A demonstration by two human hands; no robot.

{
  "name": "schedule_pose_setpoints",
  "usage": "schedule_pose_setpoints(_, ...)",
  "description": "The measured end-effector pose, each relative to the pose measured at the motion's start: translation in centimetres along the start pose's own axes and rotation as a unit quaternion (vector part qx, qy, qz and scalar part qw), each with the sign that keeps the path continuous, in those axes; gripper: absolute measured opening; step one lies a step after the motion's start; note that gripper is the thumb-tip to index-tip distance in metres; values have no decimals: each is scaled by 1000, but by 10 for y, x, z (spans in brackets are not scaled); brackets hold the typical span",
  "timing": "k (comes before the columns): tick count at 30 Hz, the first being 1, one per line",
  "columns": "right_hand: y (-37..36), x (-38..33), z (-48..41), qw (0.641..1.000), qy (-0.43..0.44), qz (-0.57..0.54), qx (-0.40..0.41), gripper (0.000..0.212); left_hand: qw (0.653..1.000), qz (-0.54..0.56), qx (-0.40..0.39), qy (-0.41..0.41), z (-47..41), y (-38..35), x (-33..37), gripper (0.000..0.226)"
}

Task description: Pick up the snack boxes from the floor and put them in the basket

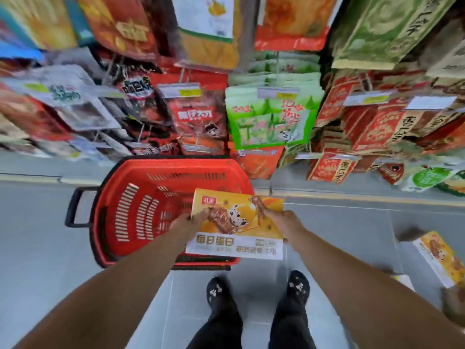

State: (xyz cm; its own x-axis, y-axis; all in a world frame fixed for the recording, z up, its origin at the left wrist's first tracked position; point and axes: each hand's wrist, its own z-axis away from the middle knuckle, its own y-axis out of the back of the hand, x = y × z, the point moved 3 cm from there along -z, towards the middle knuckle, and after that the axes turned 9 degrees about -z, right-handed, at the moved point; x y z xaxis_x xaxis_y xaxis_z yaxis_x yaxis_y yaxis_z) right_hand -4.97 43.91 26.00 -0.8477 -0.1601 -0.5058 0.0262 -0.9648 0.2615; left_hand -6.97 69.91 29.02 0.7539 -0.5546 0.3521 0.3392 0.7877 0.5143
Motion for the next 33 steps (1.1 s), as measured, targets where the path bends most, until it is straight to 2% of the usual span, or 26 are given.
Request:
schedule_pose_setpoints(2,-35,-3,-8,999,6,19,-28,88,1000,14,19,12,-15,24,-20,76)
schedule_pose_setpoints(4,-64,-9,-12,998,14,23,-54,74,998,24,45,44,-33,42,-39,88)
schedule_pose_setpoints(5,-76,-6,-26,997,19,30,-69,74,997,28,54,56,-40,50,-47,89)
schedule_pose_setpoints(9,-122,1,-77,994,-4,20,-107,110,993,34,69,91,-75,73,-66,73)
schedule_pose_setpoints(11,-142,-21,-60,993,-5,23,-112,101,992,47,76,85,-95,81,-75,67)
schedule_pose_setpoints(13,-161,-40,-49,995,9,20,-97,88,993,46,72,84,-112,89,-84,64)
schedule_pose_setpoints(17,-194,-45,-74,997,15,36,-65,86,995,24,54,81,-141,97,-95,63)
schedule_pose_setpoints(19,-211,-44,-91,999,31,23,-34,97,996,1,35,81,-168,99,-101,75)
schedule_pose_setpoints(20,-221,-40,-104,1000,27,3,-16,111,996,-6,15,85,-183,100,-105,82)
schedule_pose_setpoints(21,-232,-32,-116,1000,8,-15,8,124,997,-2,-10,80,-204,100,-112,87)
schedule_pose_setpoints(22,-241,-23,-128,999,-3,-36,24,126,996,29,-40,80,-226,97,-118,94)
schedule_pose_setpoints(23,-247,-15,-142,998,-8,-51,44,118,992,61,-68,84,-250,90,-124,106)
schedule_pose_setpoints(25,-261,-2,-159,993,-3,-69,91,88,988,78,-90,94,-333,60,-163,135)
schedule_pose_setpoints(26,-267,8,-176,991,4,-75,111,72,987,80,-103,96,-374,42,-183,141)
schedule_pose_setpoints(28,-275,21,-196,989,8,-87,121,46,984,92,-103,113,-395,28,-192,129)
schedule_pose_setpoints(31,-286,51,-236,987,-21,-113,111,48,983,137,-77,99,-359,30,-168,84)
schedule_pose_setpoints(33,-289,72,-264,988,-31,-103,109,44,979,157,-90,96,-367,15,-168,66)
